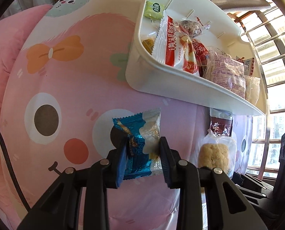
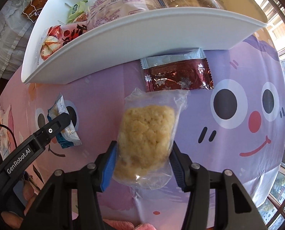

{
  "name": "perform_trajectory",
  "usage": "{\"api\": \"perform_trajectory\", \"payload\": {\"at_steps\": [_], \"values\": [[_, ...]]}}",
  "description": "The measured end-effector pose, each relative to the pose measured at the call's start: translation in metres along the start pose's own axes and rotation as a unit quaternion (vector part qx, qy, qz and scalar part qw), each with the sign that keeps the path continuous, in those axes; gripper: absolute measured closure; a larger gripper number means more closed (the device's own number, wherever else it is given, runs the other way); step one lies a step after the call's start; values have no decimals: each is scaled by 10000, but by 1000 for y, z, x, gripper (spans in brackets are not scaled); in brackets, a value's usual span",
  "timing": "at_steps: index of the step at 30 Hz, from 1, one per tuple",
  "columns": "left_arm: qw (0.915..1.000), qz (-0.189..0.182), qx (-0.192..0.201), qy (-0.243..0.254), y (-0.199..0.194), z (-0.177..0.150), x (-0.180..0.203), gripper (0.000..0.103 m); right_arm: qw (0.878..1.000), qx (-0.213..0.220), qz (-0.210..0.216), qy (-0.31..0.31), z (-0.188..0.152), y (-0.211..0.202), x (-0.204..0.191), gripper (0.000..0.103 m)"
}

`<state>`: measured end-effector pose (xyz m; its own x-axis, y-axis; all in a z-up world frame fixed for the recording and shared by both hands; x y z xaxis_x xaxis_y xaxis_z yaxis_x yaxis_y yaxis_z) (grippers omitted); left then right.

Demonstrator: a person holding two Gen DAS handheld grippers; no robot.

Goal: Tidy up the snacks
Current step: 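Carry both snacks over the white tray and open both tools to drop them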

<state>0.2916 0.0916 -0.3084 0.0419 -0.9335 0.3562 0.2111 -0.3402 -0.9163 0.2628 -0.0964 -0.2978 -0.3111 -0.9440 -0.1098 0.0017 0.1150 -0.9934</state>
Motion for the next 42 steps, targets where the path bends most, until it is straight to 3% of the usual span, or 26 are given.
{"api": "perform_trajectory", "payload": {"at_steps": [12, 21, 27, 37, 42], "values": [[9986, 162, 495, 21, -82, 9, -3, 73, 9984, 91, 423, -362, -7, -42, -35, 50], [9942, 81, 1010, 353, -130, 48, 6, 73, 9932, 669, 719, -626, 31, -99, -45, 50], [9890, 4, 1313, 688, -145, 79, 23, 73, 9881, 1188, 683, -703, 55, -144, -42, 50], [9787, -266, 1668, 1163, -149, 129, 56, 73, 9821, 1759, 498, -464, 112, -171, -21, 50], [9780, -191, 1482, 1454, -130, 139, 74, 69, 9793, 1965, 419, -234, 131, -174, -5, 50]]}}
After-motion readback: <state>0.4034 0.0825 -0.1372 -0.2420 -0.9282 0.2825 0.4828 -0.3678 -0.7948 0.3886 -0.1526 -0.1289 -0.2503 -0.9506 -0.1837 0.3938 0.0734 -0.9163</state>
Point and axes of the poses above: each gripper's, at about its wrist camera, not at the fingertips, and y roughly the way its jaws point, x to its right, z to its top, the point moved 1 cm from there along y, roughly the way its jaws point, and after that the axes turned 5 degrees about y, right-handed, at the moved point
